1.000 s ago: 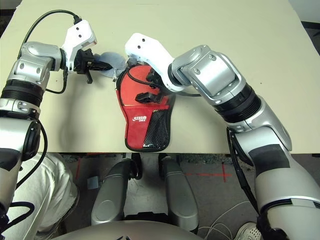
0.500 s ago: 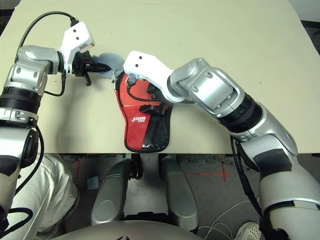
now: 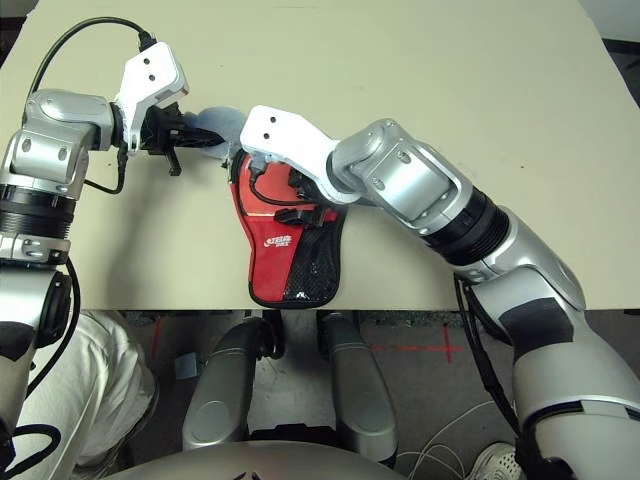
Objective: Store the ping-pong paddle in its case and zip it.
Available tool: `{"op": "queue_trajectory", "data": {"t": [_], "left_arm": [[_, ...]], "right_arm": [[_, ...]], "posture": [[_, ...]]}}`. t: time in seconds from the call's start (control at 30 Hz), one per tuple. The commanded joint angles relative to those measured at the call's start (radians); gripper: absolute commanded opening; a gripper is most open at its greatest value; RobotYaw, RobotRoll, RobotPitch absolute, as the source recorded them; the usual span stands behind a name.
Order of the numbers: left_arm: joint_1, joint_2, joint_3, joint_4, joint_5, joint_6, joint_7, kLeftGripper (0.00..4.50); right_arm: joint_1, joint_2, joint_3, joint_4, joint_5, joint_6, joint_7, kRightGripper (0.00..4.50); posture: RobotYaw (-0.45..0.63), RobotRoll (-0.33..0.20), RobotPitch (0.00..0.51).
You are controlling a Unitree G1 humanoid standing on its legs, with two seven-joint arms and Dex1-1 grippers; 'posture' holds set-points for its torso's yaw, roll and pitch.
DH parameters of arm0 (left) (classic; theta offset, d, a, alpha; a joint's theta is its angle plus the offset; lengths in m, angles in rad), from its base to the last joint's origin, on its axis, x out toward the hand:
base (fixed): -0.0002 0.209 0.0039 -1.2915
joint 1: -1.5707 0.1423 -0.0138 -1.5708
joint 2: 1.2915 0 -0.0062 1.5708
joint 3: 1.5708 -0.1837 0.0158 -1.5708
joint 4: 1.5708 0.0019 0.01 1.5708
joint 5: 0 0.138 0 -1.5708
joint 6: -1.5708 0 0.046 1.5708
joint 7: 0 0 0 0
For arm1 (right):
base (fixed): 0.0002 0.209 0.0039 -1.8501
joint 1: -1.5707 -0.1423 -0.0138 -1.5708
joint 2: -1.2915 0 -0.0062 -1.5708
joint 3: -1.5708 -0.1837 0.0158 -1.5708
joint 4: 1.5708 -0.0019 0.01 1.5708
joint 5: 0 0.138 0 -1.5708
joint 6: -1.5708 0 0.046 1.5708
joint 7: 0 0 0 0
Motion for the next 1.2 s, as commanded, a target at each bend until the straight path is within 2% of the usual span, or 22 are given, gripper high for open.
{"op": "queue_trajectory", "data": {"t": [0.03, 0.23, 0.33, 0.47, 0.5, 0.57, 0.77, 0.83, 1.03, 1.2], "left_arm": [[0.019, 0.01, -0.021, -0.034, -0.017, 0.008, -0.033, 0.29], [0.025, 0.007, -0.023, -0.041, -0.02, 0.008, -0.038, 0.29], [0.023, 0.005, -0.024, -0.04, -0.022, 0.003, -0.043, 1.28], [0.018, -0.001, -0.025, -0.036, -0.024, -0.007, -0.042, 2.85], [0.015, -0.003, -0.024, -0.033, -0.025, -0.012, -0.041, 2.94], [0.012, -0.007, -0.024, -0.029, -0.028, -0.015, -0.04, 2.75], [-0.006, -0.015, -0.03, -0.001, -0.03, -0.034, -0.048, 0.54], [-0.017, -0.02, -0.037, 0.026, -0.023, -0.054, -0.051, 0.23], [-0.065, -0.062, -0.063, 0.147, 0.008, -0.147, -0.028, 0.21], [-0.155, -0.119, -0.084, 0.357, 0.079, -0.305, 0.061, 0.21]], "right_arm": [[0.036, 0.008, 0.051, 0.028, -0.013, 0.009, 0.013, 4.5], [0.037, 0.011, 0.048, 0.041, -0.027, 0.003, 0.021, 4.5], [0.036, 0.012, 0.043, 0.049, -0.034, 0.0, 0.025, 4.5], [0.035, 0.013, 0.038, 0.056, -0.041, -0.003, 0.028, 4.5], [0.036, 0.014, 0.037, 0.058, -0.042, -0.002, 0.028, 4.5], [0.036, 0.014, 0.035, 0.059, -0.044, -0.002, 0.029, 4.5], [0.042, 0.01, 0.033, 0.061, -0.048, -0.003, 0.032, 4.5], [0.044, 0.009, 0.033, 0.061, -0.049, -0.002, 0.033, 4.5], [0.051, 0.006, 0.037, 0.06, -0.051, -0.001, 0.038, 4.5], [0.059, 0.009, 0.038, 0.063, -0.055, 0.0, 0.04, 4.5]], "posture": [[-0.1, 0.0, 0.369], [-0.1, 0.0, 0.372], [-0.1, 0.0, 0.373], [-0.1, 0.0, 0.373], [-0.1, 0.0, 0.375], [-0.1, 0.0, 0.375], [-0.1, 0.0, 0.376], [-0.1, 0.0, 0.376], [-0.1, 0.0, 0.376], [-0.1, 0.0, 0.375]]}}
